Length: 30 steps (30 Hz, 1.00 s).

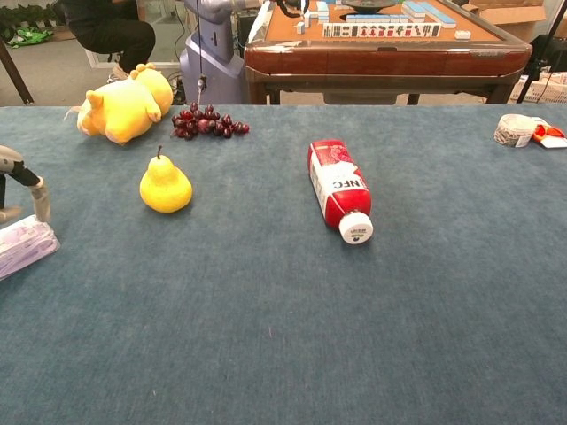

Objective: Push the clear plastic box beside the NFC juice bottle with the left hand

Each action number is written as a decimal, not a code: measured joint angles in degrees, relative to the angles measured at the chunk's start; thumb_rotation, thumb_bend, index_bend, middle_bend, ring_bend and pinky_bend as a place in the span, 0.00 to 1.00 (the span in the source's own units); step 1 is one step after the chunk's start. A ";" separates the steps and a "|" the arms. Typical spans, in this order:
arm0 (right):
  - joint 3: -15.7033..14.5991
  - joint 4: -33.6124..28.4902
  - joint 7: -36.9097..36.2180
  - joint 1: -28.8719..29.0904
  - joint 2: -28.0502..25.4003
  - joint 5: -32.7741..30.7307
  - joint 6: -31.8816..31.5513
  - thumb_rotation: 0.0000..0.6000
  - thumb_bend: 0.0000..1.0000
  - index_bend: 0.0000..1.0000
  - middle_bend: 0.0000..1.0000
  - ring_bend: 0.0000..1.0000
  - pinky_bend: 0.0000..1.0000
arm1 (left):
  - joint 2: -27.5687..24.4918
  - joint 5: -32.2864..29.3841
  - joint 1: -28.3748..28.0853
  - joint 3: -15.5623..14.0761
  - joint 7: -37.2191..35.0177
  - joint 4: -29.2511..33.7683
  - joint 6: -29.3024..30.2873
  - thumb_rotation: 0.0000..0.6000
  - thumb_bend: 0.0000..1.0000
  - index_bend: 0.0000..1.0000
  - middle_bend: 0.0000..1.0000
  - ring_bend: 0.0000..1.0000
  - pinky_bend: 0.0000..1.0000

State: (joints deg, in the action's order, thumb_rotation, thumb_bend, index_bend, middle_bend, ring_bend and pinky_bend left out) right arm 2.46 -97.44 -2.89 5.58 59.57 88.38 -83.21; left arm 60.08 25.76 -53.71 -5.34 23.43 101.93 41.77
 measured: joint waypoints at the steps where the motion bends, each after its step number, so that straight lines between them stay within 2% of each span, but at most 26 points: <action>1: -0.04 -0.01 0.03 -0.01 0.01 0.05 0.00 1.00 0.01 0.23 0.27 0.16 0.49 | -0.43 1.21 0.79 0.54 -1.52 0.37 0.36 1.00 0.61 0.35 1.00 1.00 1.00; 7: -0.17 -0.23 0.06 -0.03 -0.07 0.36 -0.10 1.00 0.01 0.23 0.27 0.16 0.49 | -3.03 7.51 5.92 2.39 -8.58 0.42 1.88 1.00 0.61 0.32 1.00 1.00 1.00; 18: -0.02 -0.32 0.43 -0.20 -0.14 0.38 -0.63 1.00 0.01 0.23 0.27 0.16 0.49 | -3.71 6.60 8.92 0.57 -8.54 -2.09 2.95 1.00 0.60 0.32 1.00 1.00 1.00; 20: -0.07 -0.32 0.40 -0.18 -0.15 0.43 -0.54 1.00 0.01 0.23 0.27 0.16 0.49 | -3.59 6.94 9.38 0.52 -8.54 -2.47 3.50 1.00 0.50 0.32 1.00 1.00 1.00; 22: -0.12 -0.32 0.38 -0.15 -0.15 0.50 -0.50 1.00 0.01 0.23 0.27 0.16 0.49 | -3.05 7.55 10.00 0.61 -8.53 -3.23 4.90 1.00 0.35 0.33 1.00 1.00 1.00; 24: -0.13 -0.36 0.30 -0.15 -0.16 0.52 -0.51 1.00 0.01 0.23 0.27 0.16 0.49 | -2.13 8.40 10.73 0.79 -8.43 -4.25 7.06 1.00 0.23 0.39 1.00 1.00 1.00; 26: -0.13 -0.36 0.26 -0.16 -0.16 0.52 -0.51 1.00 0.01 0.23 0.27 0.16 0.49 | -0.35 9.93 11.84 1.05 -8.10 -6.06 10.92 1.00 0.17 0.48 1.00 1.00 1.00; 30: -0.15 -0.43 0.32 -0.18 -0.18 0.62 -0.59 1.00 0.01 0.23 0.27 0.16 0.49 | 5.07 14.01 14.42 1.76 -7.16 -12.38 20.11 1.00 0.12 0.65 1.00 1.00 1.00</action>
State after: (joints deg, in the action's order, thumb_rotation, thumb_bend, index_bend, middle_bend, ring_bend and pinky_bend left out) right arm 2.32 -97.87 -2.57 5.41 59.39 89.00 -83.80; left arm 65.15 39.77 -39.29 -3.58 16.27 89.55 61.88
